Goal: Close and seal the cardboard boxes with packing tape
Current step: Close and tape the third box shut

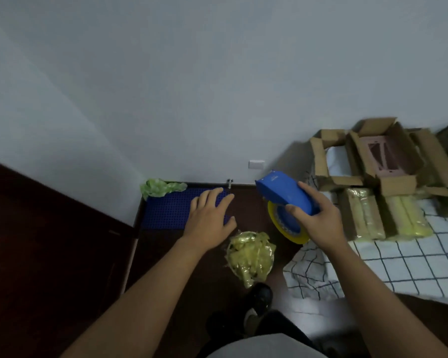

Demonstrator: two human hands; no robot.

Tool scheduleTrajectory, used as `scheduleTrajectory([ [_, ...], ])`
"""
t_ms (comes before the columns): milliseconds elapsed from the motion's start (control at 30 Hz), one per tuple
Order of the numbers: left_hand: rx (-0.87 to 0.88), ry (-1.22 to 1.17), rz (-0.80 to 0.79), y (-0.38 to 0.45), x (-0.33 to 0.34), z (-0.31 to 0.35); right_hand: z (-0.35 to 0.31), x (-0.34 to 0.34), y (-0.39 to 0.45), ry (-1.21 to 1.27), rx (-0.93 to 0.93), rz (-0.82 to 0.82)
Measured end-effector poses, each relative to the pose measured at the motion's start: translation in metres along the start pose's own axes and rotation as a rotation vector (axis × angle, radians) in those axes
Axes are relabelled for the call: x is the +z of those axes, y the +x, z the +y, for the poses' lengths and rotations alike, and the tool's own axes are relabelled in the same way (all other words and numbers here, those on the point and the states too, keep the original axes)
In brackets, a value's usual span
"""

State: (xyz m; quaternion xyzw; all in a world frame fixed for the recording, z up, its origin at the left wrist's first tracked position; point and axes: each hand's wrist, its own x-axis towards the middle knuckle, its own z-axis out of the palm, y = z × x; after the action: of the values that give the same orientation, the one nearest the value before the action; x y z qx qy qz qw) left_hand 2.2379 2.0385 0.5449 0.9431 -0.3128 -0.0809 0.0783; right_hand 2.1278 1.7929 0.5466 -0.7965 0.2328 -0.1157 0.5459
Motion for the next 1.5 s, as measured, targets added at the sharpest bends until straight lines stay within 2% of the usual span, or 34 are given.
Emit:
scheduleTrajectory([
  [400,0.405,0.143,-0.086,0.137,-0.017,0.097,0.043,-0.086,0.021,0.084,0.157,0.386],
  [667,0.686,0.167,-0.173,0.215,0.008,0.15,0.065,-0.111,0.017,0.113,0.312,0.699],
  [1033,1.025,0.15,-0.417,0.316,0.1,0.156,0.076,-0.057,0.041,0.051,0.577,1.01],
  [1233,1.067,0.137,-0.405,0.366,0.136,0.151,0.088,-0.016,0.065,0.14,0.663,1.107],
  [1500,1.11,0.171,-0.451,0.413,0.193,0.186,0.112,0.01,0.079,0.13,0.76,1.149],
])
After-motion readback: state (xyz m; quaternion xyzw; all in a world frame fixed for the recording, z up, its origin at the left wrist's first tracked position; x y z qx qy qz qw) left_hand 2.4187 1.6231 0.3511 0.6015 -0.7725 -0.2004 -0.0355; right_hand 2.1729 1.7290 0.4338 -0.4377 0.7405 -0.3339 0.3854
